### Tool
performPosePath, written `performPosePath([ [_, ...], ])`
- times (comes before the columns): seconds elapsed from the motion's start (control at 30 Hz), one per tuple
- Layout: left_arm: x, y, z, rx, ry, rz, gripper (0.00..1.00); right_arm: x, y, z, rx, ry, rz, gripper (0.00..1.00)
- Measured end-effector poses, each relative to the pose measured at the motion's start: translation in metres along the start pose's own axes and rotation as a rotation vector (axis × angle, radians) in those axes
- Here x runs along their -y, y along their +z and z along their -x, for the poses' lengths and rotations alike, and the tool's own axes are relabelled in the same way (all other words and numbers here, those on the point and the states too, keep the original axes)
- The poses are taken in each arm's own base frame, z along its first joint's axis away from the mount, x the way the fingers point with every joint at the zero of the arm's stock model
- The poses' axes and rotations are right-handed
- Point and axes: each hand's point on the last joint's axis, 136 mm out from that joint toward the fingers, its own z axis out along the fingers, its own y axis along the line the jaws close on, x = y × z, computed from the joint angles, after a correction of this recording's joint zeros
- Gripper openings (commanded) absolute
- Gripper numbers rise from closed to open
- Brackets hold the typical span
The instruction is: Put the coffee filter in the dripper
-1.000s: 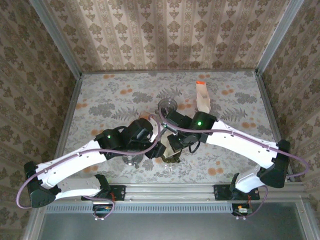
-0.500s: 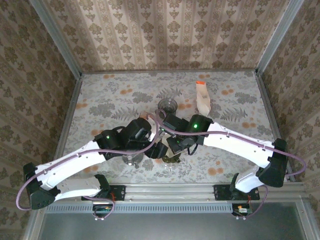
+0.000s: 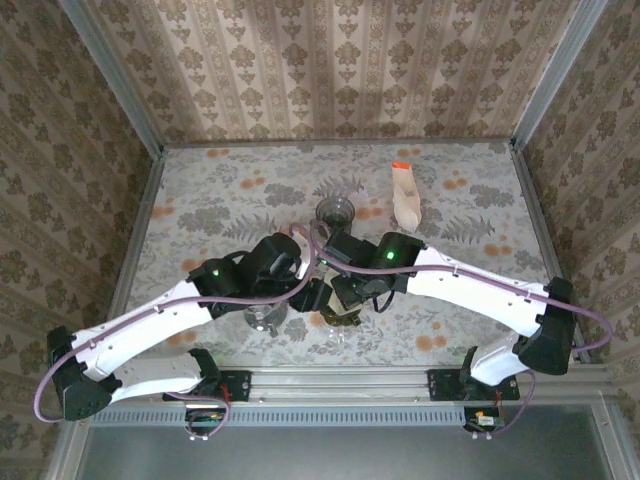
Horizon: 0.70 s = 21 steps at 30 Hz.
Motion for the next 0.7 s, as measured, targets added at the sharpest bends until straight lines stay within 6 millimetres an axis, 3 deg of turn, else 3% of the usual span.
performPosePath([
  [0.07,-0.001,0.002,-0.001,-0.007,-0.001,0.003,0.51,0.001,0.000,-0.001,0.000,0.003,0.000,0.03],
  [0.13,-0.001,0.003,-0.001,-0.009,-0.002,0.006,0.48,0.001,0.000,-0.001,0.000,0.005,-0.001,0.11],
  [0.33,-0.002,0.004,0.000,-0.009,-0.002,0.013,0.47,0.004,-0.006,-0.001,0.018,0.015,-0.001,0.46],
  [0.5,-0.003,0.005,0.000,-0.013,-0.004,0.015,0.47,0.012,-0.019,0.002,0.067,0.017,-0.016,0.61],
  [0.7,-0.005,0.005,0.000,-0.014,-0.008,0.020,0.47,0.018,-0.035,0.007,0.128,0.028,-0.016,0.70],
])
